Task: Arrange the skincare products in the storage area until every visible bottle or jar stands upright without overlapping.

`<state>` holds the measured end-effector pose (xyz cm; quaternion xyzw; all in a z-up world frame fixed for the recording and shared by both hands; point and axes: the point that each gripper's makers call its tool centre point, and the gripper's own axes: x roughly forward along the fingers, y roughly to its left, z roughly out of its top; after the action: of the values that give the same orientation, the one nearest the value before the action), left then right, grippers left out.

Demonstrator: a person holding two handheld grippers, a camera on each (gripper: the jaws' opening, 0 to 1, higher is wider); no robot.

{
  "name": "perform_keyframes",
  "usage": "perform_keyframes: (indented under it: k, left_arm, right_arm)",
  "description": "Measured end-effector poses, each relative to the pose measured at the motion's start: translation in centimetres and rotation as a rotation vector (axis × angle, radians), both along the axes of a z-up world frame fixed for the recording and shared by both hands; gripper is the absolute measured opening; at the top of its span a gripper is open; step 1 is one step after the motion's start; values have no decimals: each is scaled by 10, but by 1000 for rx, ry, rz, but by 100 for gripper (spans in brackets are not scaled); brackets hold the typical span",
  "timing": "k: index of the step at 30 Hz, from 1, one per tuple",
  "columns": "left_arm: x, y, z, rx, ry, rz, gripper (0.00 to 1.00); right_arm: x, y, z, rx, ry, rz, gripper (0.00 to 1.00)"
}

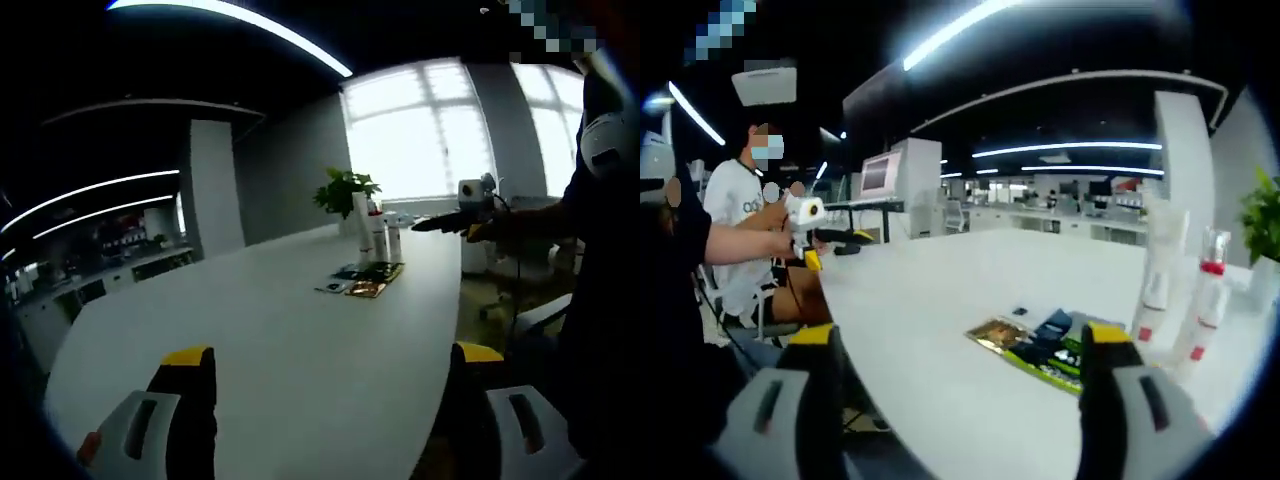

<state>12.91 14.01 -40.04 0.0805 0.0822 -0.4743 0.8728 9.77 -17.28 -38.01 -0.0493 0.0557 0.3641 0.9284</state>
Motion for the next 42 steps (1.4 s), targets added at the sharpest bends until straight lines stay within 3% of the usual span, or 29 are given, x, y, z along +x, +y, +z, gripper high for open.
perform_keyframes:
  k: [4,6,8,11,13,15,17,22,30,32,39,42]
  left_arm:
    - [20,25,2,-41,8,57,100]
    - [27,34,2,-27,14,88,100]
    - [33,40,9,-32,-17,91,100]
    - [39,45,11,-11,-75,87,100]
    - [42,45,1,13,-79,72,100]
    - [46,44,-11,2,-32,77,100]
    - [49,43,-18,14,-23,83,100]
    - [51,38,-10,-16,-29,88,100]
    - [42,36,-5,-9,-17,94,100]
    - [43,41,-5,5,-34,120,100]
    - [45,49,2,-51,-41,151,100]
    - [47,51,-3,-21,-33,165,100]
  right_arm:
    - [13,20,-7,7,7,29,100]
    - [19,26,-10,14,18,20,100]
    - [22,34,-8,61,21,19,100]
    - [27,40,-10,56,10,3,100]
    - [31,43,-11,45,-12,-6,100]
    - [34,45,-13,39,-13,-10,100]
    - [38,45,-14,17,-18,-19,100]
    - [47,48,-13,-10,-36,-12,100]
    - [41,49,-21,-40,-19,6,100]
    - [40,49,-22,-43,-19,6,100]
    - [39,53,-26,-50,-9,4,100]
    - [39,53,-27,-54,-7,3,100]
